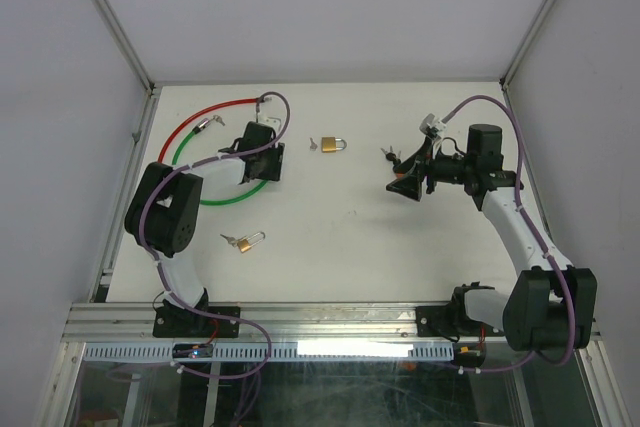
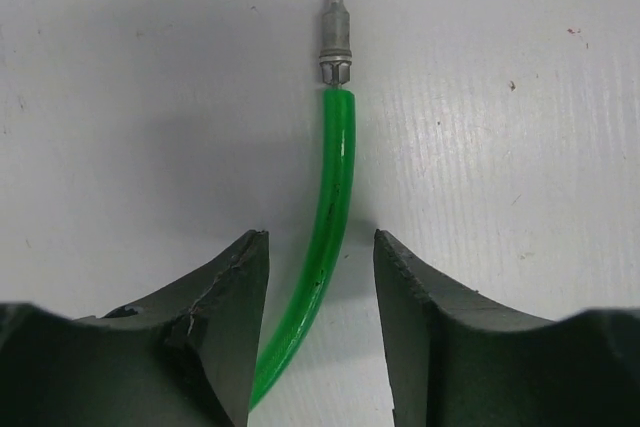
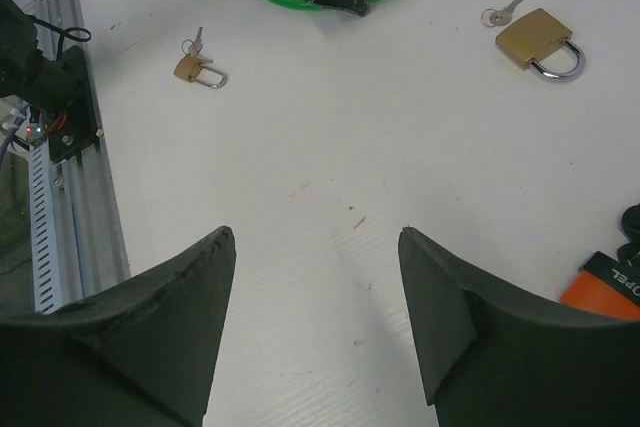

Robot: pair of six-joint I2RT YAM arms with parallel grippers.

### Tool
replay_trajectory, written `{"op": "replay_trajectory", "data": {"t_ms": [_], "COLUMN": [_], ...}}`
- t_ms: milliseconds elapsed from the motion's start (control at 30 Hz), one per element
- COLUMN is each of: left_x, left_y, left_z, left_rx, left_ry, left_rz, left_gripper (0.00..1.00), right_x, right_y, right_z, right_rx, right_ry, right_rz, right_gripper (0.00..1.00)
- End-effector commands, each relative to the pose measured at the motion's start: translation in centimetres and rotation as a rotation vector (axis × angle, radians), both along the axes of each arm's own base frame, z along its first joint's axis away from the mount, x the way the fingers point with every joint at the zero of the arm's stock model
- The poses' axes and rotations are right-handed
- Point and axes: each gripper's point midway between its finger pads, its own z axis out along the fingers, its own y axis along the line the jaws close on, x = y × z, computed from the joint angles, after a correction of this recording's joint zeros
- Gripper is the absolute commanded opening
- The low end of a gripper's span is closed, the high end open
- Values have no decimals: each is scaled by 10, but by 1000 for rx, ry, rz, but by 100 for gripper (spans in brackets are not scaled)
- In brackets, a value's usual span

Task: Lock with the key
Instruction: Pick up the lock from the center of the board.

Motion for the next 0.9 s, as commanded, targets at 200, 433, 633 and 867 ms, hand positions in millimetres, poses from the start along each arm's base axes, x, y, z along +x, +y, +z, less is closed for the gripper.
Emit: {"op": "replay_trajectory", "data": {"t_ms": [200, 433, 633, 867], "left_x": [4, 7, 5, -7], "left_y": [-6, -22, -31, -53], "left_z": [11, 34, 62, 94], "left_rx": [-37, -85, -58, -24], "left_ry": [1, -41, -128, -227], "left_rz": [-32, -114, -149, -247], "left_gripper": [22, 5, 0, 0], "right_x": [6, 5, 4, 3], "right_y": [2, 2, 2, 2], "right_z": [13, 14, 13, 14], "right_rx": [-4, 0, 2, 6], "right_ry": [-62, -59, -57, -57], "right_rz": [12, 17, 18, 23], "right_gripper": [68, 68, 68, 68]}}
